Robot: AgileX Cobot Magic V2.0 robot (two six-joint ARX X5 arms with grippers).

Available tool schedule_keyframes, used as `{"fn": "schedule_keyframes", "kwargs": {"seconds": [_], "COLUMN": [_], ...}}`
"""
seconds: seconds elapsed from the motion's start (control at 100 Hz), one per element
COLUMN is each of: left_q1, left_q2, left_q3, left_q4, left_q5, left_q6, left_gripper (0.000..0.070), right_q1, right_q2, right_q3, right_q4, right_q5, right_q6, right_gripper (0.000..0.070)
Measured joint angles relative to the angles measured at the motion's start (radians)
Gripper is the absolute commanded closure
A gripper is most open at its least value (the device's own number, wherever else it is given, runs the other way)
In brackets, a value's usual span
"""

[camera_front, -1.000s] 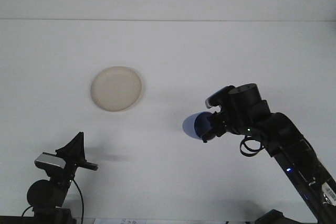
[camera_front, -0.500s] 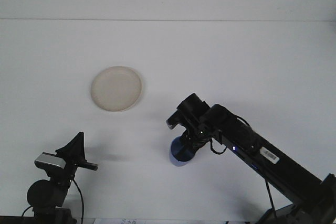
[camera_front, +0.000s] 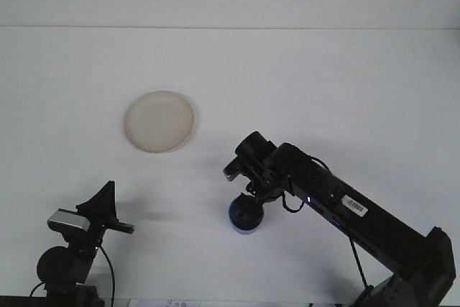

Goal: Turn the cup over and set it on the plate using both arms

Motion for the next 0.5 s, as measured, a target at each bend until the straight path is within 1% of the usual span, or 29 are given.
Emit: {"fn": "schedule_keyframes", "kwargs": {"seconds": [0.18, 0.31, 0.4, 0.5], "left_q1": [0.000, 0.000, 0.000, 0.000], "left_q2": [0.000, 0.000, 0.000, 0.000], "left_q3": [0.000, 0.000, 0.000, 0.000], "left_q4": [0.000, 0.000, 0.000, 0.000], "left_q5": [0.000, 0.000, 0.000, 0.000], "left_q6": [0.000, 0.000, 0.000, 0.000], "left_gripper": [0.0688, 0.0688, 0.0688, 0.0688], "right_q1": [-0.003, -0.032, -0.080, -0.174], "right_q2": [0.000, -0.015, -0.072, -0.164], "right_q3": [0.047, 0.101, 0.107, 0.108], "right_q4": [-0.008, -0.009, 0.008, 0.018], "right_q5": [0.000, -0.010, -0.016, -0.011], "right_q6": [-0.003, -0.028, -0.044, -0.054], "right_gripper": [0.0231, 0.0231, 0.0231, 0.0231]}}
